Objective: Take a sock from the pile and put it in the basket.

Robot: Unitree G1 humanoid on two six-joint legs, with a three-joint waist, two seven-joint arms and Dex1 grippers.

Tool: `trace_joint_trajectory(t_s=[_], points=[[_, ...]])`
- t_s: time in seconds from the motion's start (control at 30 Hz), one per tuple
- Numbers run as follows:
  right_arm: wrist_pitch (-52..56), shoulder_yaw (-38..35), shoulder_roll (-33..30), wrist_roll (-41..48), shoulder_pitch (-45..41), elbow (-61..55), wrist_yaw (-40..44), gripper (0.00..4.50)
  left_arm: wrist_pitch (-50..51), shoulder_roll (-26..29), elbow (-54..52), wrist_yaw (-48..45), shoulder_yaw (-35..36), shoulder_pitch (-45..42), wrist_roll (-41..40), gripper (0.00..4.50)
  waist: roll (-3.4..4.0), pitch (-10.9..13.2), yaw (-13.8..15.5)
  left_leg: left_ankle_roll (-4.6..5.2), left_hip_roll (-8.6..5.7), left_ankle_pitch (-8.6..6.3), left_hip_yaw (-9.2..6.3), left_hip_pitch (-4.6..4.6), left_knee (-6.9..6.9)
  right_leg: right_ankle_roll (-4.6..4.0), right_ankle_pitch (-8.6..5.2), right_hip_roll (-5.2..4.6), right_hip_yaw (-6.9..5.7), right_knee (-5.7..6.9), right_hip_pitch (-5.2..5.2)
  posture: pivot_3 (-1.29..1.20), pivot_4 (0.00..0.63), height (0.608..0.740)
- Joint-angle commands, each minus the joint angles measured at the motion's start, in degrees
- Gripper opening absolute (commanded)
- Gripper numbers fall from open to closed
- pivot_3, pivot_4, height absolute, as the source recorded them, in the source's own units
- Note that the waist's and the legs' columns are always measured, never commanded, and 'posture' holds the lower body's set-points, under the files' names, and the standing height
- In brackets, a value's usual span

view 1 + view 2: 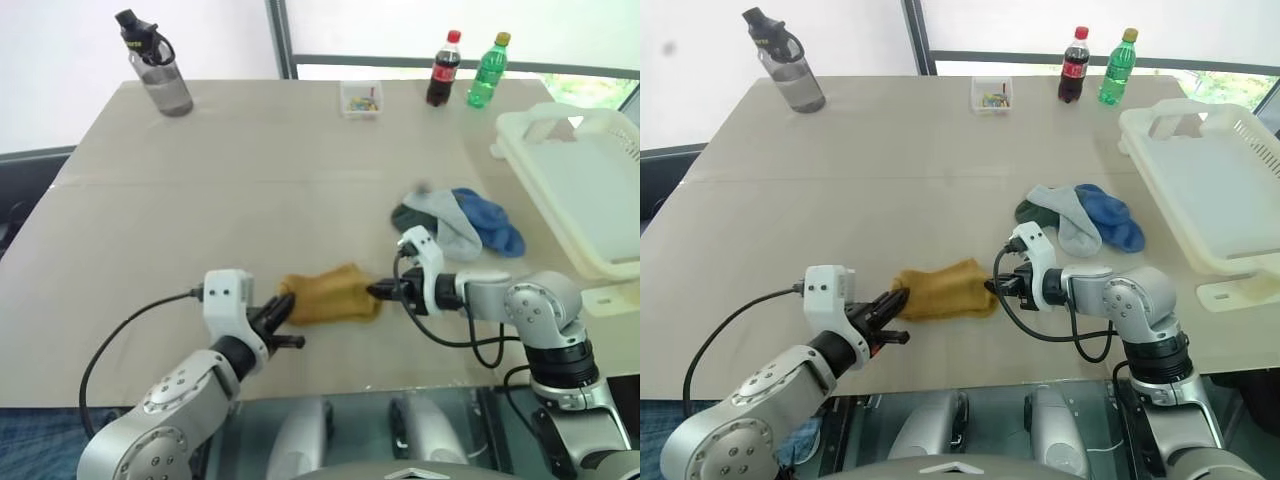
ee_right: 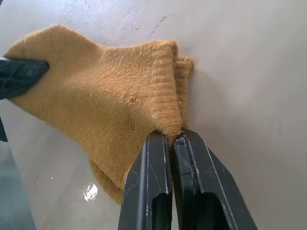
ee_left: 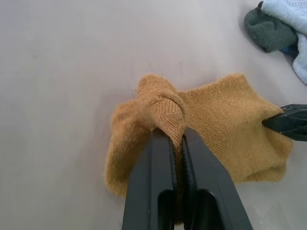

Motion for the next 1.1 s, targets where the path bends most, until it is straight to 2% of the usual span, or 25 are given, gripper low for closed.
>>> trace_joint_trajectory(t_s=[0.03,0.43,0.53,0.6,0.63,0.67,0.87,1.1], points=[[-0.7,-0.87,0.19,-0.66,-0.85,-0.41,0.52,0.22,-0.5,-0.21,-2.21,0.84,-0.49,0.55,-1.42,0.03,0.0,0.0,0.02,0.0,0.0,0.0,-0.01,0.0,0.0,0.0,0.0,0.0,0.0,0.0,0.0,0.0,0.15,0.74],[-0.83,-0.3,0.51,-1.35,-0.55,-0.85,2.39,0.22,-0.84,-0.37,-1.86,3.09,-1.11,0.04,-2.74,0.03,0.0,0.0,0.0,0.0,0.0,0.0,-0.01,0.0,0.0,-0.02,-0.02,0.0,-0.01,0.0,0.0,0.0,0.15,0.74],[-0.64,0.03,-0.29,-1.01,-0.24,-1.88,3.66,1.03,-0.88,-0.43,-1.69,3.22,-1.58,-0.11,-2.52,0.0,0.0,0.0,-0.01,0.0,0.0,0.0,-0.01,0.0,0.0,-0.06,-0.04,0.0,-0.01,-0.01,0.0,0.0,0.15,0.74],[-0.41,0.06,-0.73,-0.94,-0.11,-2.37,4.12,1.96,-0.9,-0.42,-1.6,3.21,-1.75,-0.11,-2.44,0.0,0.0,0.0,0.0,0.0,0.0,0.0,-0.01,-0.01,0.0,-0.07,-0.04,0.0,-0.01,-0.03,0.0,0.0,0.15,0.74],[-0.34,-0.04,-0.94,-0.93,-0.09,-2.57,4.27,2.57,-0.9,-0.41,-1.57,3.21,-1.77,-0.12,-2.41,0.0,0.0,0.0,0.0,0.0,0.0,0.0,-0.01,-0.01,-0.01,-0.07,-0.04,0.0,-0.01,-0.04,0.0,0.0,0.15,0.74],[-0.36,-0.66,-1.13,-0.83,-0.18,-2.65,4.41,2.92,-0.9,-0.37,-1.55,3.19,-1.8,-0.13,-2.39,0.0,0.0,0.0,0.01,0.0,0.0,0.0,-0.01,-0.01,-0.01,-0.06,-0.04,0.0,-0.01,-0.04,0.0,0.0,0.15,0.74],[-3.4,-4.74,-3.35,0.78,-1.12,-3.95,7.93,2.92,-1.08,-0.08,-1.37,3.1,-2.04,-0.14,-2.28,0.0,0.0,0.0,0.05,0.0,-0.01,0.0,0.0,-0.02,-0.01,-0.06,-0.04,-0.02,-0.01,-0.07,0.0,0.0,0.15,0.74],[-5.27,-6.28,-1.44,3.99,-1.18,-6.19,9.87,2.92,-1.1,-0.04,-1.14,3.06,-2.15,-0.25,-2.26,0.0,0.0,0.01,-0.03,0.0,0.0,0.0,-0.02,-0.02,-0.08,-0.02,-0.03,0.0,-0.03,-0.08,-0.01,0.0,0.15,0.74]])
